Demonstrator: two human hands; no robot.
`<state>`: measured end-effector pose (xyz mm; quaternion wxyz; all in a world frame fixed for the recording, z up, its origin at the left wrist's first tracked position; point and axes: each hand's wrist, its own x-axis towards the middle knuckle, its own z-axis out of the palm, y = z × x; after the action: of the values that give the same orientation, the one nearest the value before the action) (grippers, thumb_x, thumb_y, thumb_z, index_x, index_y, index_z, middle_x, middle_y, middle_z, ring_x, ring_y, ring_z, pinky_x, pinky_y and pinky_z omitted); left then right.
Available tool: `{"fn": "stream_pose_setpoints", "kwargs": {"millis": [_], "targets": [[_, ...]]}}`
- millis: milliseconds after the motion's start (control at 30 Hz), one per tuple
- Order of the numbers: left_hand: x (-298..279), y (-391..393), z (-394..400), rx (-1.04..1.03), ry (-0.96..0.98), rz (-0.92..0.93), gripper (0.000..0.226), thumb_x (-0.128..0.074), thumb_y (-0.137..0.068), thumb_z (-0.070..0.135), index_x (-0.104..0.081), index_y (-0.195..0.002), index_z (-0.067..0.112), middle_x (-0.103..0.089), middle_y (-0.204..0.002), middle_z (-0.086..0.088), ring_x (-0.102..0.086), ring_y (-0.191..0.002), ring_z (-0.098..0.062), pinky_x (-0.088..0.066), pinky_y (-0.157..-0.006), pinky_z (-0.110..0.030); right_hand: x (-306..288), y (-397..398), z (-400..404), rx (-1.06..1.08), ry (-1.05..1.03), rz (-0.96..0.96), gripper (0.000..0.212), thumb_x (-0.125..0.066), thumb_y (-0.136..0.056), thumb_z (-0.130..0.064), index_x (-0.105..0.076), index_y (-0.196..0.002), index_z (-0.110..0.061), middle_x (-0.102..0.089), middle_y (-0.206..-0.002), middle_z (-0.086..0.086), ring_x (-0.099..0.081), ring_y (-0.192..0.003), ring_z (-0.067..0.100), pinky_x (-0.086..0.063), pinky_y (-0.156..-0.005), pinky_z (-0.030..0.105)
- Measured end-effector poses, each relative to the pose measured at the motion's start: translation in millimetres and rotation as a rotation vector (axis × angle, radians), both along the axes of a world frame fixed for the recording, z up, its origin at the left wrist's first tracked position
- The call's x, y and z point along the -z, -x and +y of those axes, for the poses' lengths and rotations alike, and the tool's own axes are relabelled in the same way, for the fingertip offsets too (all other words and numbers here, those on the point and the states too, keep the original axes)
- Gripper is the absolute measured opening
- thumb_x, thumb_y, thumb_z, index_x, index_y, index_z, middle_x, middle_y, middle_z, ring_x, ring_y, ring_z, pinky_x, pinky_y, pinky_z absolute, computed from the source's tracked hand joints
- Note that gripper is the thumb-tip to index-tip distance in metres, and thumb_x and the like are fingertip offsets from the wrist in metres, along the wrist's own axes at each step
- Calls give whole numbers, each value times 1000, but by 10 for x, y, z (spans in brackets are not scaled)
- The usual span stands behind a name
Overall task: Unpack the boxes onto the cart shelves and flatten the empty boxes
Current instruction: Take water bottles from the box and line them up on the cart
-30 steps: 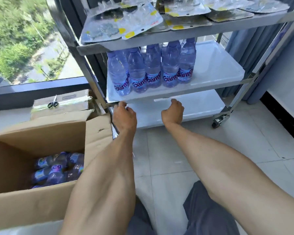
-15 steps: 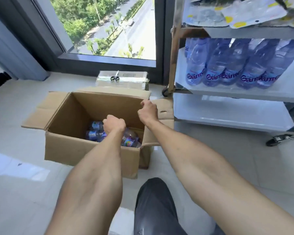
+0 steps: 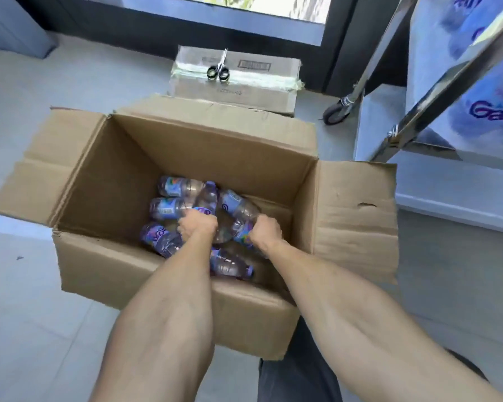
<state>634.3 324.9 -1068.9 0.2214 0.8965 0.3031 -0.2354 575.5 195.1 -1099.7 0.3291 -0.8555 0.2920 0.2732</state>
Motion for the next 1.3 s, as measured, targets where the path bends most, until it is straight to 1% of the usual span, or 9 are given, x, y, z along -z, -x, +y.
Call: {"fn": "stream_pose_setpoints", "kwargs": {"millis": [167,300,467,567,667,800,933,1100,1300], "targets": [[462,-268,-1,27,-18,37,66,-68,-87,28,-40,-142,4,-42,-143,-25,-41,-132,-41,-38,-107,-45,400,-225,103,-49,-102,-108,64,-75,-81,-22,-48,-139,-21,-62,-127,13,-57,-119,33,-48,-93,35],[626,-437,-20,13,-7,58,86,-79,-80,33,-30,-147,11,-42,-147,-20,-43,-133,-40,-35,-109,-52,616,-232,215,-101,-163,-52,94,-81,-77,-27,-26,-153,-27,-36,-150,11,-37,-137,33,-36,-110,40],[699,-310,-23,109,-178,70,70,-75,-84,24,-37,-141,12,-39,-145,-17,-38,-133,-32,-37,-104,-47,680,-110,224,-198,-21,2,80,-83,-75,-27,-40,-142,-21,-39,-143,16,-37,-134,37,-40,-106,43],[694,-260,-66,39,-125,105,70,-75,-81,30,-41,-138,7,-40,-144,-21,-39,-134,-34,-37,-106,-45,628,-25,291,-199,-44,4,69,-77,-77,-17,-38,-134,-16,-53,-128,16,-53,-120,38,-46,-93,42],[671,-144,-65,-45,-24,96,65,-74,-79,36,-52,-132,6,-52,-137,-21,-48,-129,-36,-42,-103,-39,544,62,314,-187,-22,-8,82,-77,-75,-18,-33,-143,-25,-40,-138,16,-39,-130,38,-42,-100,48],[569,82,-28,-212,154,125,69,-80,-73,36,-56,-130,6,-61,-130,-15,-57,-121,-32,-47,-102,-37,294,53,88,-28,7,-20,65,-82,-72,-31,-54,-131,-23,-47,-127,14,-53,-118,35,-45,-98,36],[322,269,-33,-382,295,66,73,-83,-68,33,-56,-129,3,-63,-126,-10,-62,-108,-28,-48,-93,-29,-114,56,-58,5,32,-127,76,-87,-62,-32,-47,-125,-18,-50,-119,16,-58,-108,39,-48,-91,36],[-282,485,-123,-521,459,-188,71,-81,-63,40,-58,-121,7,-66,-117,-11,-64,-100,-27,-48,-87,-30,-870,166,-251,88,17,-405,70,-75,-67,-38,-54,-133,-32,-48,-116,12,-57,-106,35,-46,-90,30],[-1187,989,-377,-527,573,-443,68,-77,-55,51,-64,-108,11,-68,-94,-5,-67,-85,-29,-55,-81,-36,-1922,727,-527,358,3,-726,54,-78,-61,-43,-65,-112,-29,-63,-107,3,-60,-98,21,-40,-78,21]]}}
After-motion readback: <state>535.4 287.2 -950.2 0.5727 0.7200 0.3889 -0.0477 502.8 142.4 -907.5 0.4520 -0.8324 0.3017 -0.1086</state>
